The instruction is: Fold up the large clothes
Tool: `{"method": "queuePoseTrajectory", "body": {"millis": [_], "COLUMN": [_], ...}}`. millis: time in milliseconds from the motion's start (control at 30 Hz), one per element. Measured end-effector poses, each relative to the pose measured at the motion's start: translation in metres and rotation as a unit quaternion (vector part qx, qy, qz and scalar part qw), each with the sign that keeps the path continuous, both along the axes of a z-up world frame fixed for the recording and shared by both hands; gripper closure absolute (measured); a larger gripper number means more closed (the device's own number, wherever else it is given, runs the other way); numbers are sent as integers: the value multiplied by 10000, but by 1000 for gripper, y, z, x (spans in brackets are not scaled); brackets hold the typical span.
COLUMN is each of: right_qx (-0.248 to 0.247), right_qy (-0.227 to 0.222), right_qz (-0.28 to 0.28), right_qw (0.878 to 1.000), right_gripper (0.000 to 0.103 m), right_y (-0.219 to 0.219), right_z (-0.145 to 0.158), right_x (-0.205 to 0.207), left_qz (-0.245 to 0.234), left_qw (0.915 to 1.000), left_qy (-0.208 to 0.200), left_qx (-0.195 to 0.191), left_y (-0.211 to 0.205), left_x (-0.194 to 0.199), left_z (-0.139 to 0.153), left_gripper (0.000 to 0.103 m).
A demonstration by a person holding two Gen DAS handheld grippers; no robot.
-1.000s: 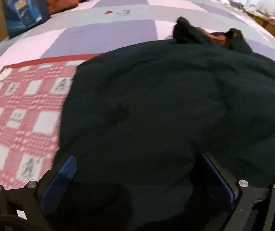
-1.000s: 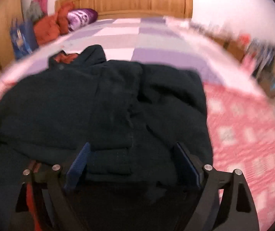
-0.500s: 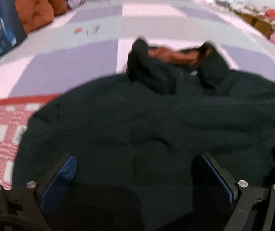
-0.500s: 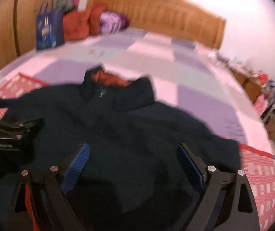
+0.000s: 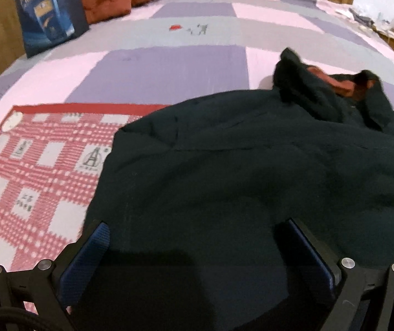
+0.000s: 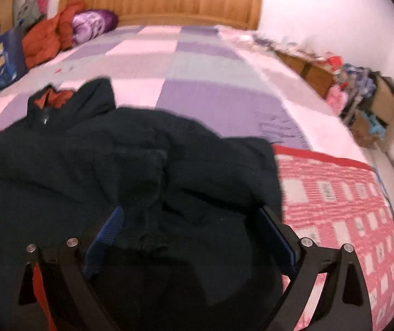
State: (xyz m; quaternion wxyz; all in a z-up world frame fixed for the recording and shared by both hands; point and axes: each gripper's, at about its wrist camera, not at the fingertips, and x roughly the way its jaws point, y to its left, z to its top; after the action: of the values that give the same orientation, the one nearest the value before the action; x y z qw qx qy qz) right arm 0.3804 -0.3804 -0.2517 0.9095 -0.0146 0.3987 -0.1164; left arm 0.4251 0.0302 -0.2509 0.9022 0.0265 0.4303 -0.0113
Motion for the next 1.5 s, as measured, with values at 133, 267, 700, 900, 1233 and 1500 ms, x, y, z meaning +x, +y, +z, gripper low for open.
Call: {"method": "queuePoseTrajectory", "body": {"millis": [133, 267, 700, 900, 1233, 1500], "right_qx": [-183, -136, 124, 348, 332, 325], "right_qy": [-523, -298, 1148, 979, 1333, 1300], "right_qz": [430, 1126, -832, 145, -202, 696], "right_qw": [9975, 9931, 9898, 9945, 9903, 9885], "right_gripper": [6, 6, 6, 6, 6, 6], "right_y": [26, 58, -71, -17, -46, -2], "right_z": [25, 18, -26, -13, -35, -20], "right_x": [-39, -91, -240, -290, -387, -448], "left_qz": [-354, -613, 421, 434, 737, 533], "left_qw": [9991, 9979, 9900, 9875, 9847, 9855], "left_qy": [-212, 144, 1262, 1397, 1344, 1361], "left_qx": [-14, 132, 463, 579, 823, 861], "left_y": [-11, -18, 84, 80, 105, 95], "left_x": [-46, -88, -200, -273, -367, -420], "left_z": [10, -6, -33, -29, -18, -22], "left_gripper": [0, 0, 0, 0, 0, 0]}}
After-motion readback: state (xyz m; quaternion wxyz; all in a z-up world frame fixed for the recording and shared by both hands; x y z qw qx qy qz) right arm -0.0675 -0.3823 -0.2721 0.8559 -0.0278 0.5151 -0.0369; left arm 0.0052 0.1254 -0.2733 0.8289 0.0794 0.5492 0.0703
